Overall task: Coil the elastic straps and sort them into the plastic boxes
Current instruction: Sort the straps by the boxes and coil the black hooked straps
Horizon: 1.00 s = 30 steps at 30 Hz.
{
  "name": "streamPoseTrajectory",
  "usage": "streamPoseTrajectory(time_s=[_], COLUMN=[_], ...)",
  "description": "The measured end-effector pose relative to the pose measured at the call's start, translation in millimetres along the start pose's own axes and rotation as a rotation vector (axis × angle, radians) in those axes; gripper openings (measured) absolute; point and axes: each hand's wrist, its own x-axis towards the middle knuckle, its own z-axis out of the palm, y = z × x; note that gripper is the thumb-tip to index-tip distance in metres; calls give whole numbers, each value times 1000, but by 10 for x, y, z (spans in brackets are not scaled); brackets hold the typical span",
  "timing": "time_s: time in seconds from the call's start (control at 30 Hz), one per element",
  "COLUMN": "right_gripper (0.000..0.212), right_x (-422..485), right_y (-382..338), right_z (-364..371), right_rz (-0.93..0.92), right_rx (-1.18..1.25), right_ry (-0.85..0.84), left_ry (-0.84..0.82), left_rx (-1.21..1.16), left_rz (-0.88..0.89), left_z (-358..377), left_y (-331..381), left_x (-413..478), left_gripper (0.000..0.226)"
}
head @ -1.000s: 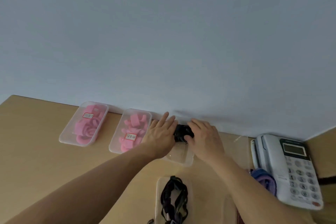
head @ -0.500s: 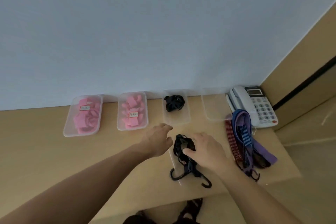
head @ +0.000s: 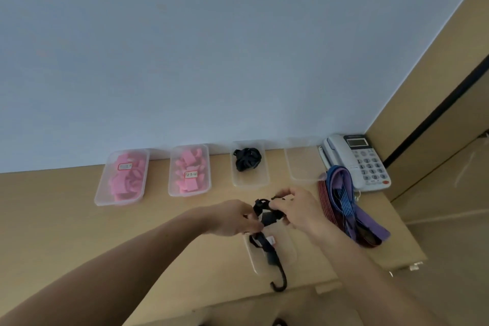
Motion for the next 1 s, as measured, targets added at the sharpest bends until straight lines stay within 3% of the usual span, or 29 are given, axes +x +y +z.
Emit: streamPoseTrajectory(time_s=[0.13, 0.23, 0.33, 0.4, 0.47, 0.57, 0.7, 0.8, 0.87, 1.0], right_gripper=[9, 43, 66, 59, 39, 22, 37, 42, 39, 43], right_x=[-66, -135, -172, -223, -295, -387, -415, -427, -444, -458], right_y=[-370, -597, -733, -826, -917, -1047, -1198, -1240, -1237, -1267], right_z=[-345, -519, -594, -593, -549, -497, -530, -545, -585, -666], right_rz=[-137, -292, -412, -472, -487, -499, -498, -457, -447, -410], right_rx=[148, 133, 450, 725, 877, 777, 506, 404, 458, 502], right_ry=[-59, -100, -211, -260, -206, 12, 148, 115, 63, -54], left_ry=[-95, -84, -56, -53, -53, -55, 178, 499, 682, 859], left_rx=[-331, -641, -906, -1075, -1209, -1251, -1007, -406, 12, 698], left_rz=[144, 275, 381, 434, 469, 524, 521, 470, 447, 422], left_z=[-334, -643, -849, -915, -953, -995, -991, -951, -968, -1003], left_y=[357, 591, 787, 898, 986, 1097, 1217, 1281, 1287, 1196], left_x=[-263, -474, -612, -659, -700, -752, -794, -807, -774, -684], left_gripper=[28, 27, 27, 28, 29, 26, 22, 22, 20, 20])
